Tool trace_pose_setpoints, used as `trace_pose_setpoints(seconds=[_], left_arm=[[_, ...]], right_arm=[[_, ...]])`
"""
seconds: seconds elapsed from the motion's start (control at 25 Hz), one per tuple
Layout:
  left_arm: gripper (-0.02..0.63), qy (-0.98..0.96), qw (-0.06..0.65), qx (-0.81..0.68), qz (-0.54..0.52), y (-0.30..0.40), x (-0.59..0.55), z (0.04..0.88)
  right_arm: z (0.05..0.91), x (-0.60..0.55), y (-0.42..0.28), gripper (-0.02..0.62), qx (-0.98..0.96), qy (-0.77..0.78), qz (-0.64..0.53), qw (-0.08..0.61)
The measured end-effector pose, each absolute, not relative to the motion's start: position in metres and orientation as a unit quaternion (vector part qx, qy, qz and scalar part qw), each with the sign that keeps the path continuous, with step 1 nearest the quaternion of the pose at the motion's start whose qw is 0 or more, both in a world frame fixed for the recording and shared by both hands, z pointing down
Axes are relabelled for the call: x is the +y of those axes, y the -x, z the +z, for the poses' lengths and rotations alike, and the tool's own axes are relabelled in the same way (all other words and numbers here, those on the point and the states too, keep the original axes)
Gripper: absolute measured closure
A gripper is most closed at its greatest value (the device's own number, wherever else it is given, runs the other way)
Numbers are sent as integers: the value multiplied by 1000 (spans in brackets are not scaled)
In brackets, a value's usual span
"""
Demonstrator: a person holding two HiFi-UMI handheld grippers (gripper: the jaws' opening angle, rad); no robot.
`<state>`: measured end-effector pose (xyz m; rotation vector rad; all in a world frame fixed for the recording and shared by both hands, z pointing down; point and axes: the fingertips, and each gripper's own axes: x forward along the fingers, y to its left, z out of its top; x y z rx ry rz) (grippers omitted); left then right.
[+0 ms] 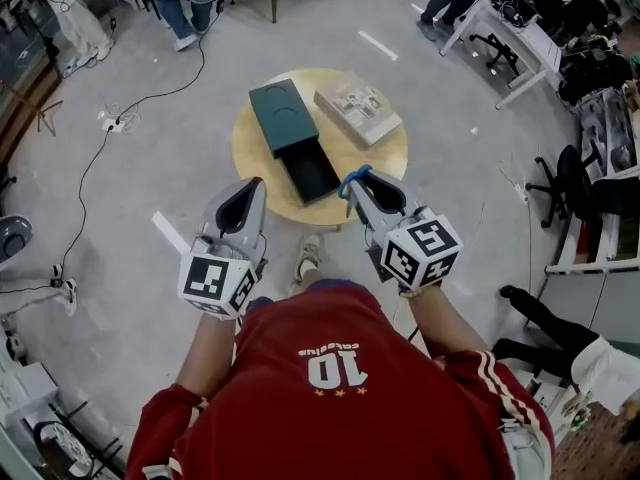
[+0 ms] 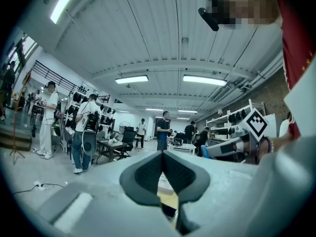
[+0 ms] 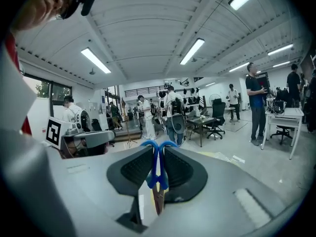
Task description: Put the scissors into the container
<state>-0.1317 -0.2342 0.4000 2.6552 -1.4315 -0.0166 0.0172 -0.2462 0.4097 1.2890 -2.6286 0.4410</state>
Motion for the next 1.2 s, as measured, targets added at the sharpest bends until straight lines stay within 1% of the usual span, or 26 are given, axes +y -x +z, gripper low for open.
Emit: trace_pose_setpoints(seconds=[0.36,0.6,0.84,1.2], left_arm=[[603,-870,86,-485,4,133,-278,422],[603,-871,96,-482,9,125,-309,447],[603,-877,102,-469,27,113,-332,469],[603,-871,127,-472,44,112,-346,497]], right_arm=[[453,-302,-9,522,-882,-420,176,124],[488,-330,-11,522,-877,-421,190,130],[542,-348,-12,522,-866,-408,231,175],[613,-370,-6,522,-854,-402,262,199]])
